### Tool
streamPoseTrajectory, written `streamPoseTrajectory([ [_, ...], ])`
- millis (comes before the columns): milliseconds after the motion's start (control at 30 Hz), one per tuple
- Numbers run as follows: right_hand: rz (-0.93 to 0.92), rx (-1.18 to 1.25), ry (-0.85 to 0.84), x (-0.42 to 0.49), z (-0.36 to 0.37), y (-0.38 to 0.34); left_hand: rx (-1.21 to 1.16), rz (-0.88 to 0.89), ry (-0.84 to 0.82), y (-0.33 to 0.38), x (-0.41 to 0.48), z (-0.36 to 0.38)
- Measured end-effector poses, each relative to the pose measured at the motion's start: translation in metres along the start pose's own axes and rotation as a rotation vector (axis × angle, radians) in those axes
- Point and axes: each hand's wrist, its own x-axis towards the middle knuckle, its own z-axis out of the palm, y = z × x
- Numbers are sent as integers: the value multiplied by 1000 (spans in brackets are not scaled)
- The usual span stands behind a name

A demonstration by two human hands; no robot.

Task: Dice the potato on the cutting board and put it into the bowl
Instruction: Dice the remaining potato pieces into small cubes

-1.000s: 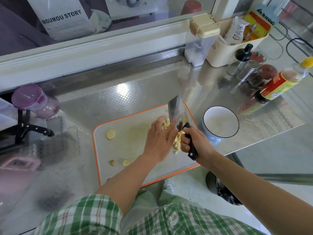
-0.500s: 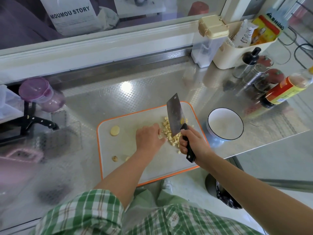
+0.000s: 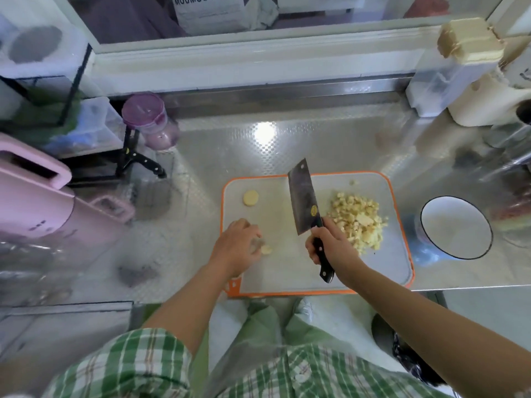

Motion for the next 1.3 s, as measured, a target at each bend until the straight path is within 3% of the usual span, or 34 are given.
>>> streamPoseTrajectory([
  [100, 28, -91, 75, 6, -2, 6, 0, 78, -13, -2, -6, 8],
  [233, 26, -186, 112, 13, -7, 14, -5, 132, 132, 1, 1, 12],
  [433, -16, -287, 162, 17, -8, 17, 38, -36, 328, 0, 34, -2],
  [800, 33, -374, 234, 21, 0, 16, -101, -137, 229, -4, 81, -14],
  [1033, -44, -729, 324, 28, 3, 6, -162, -137, 152, 32, 73, -1],
  [1167, -69, -984, 288, 30, 3, 4, -239, -146, 152, 52, 60, 13],
  [1300, -157, -1013, 251, 33, 4, -2, -216, -136, 206, 49, 57, 10],
])
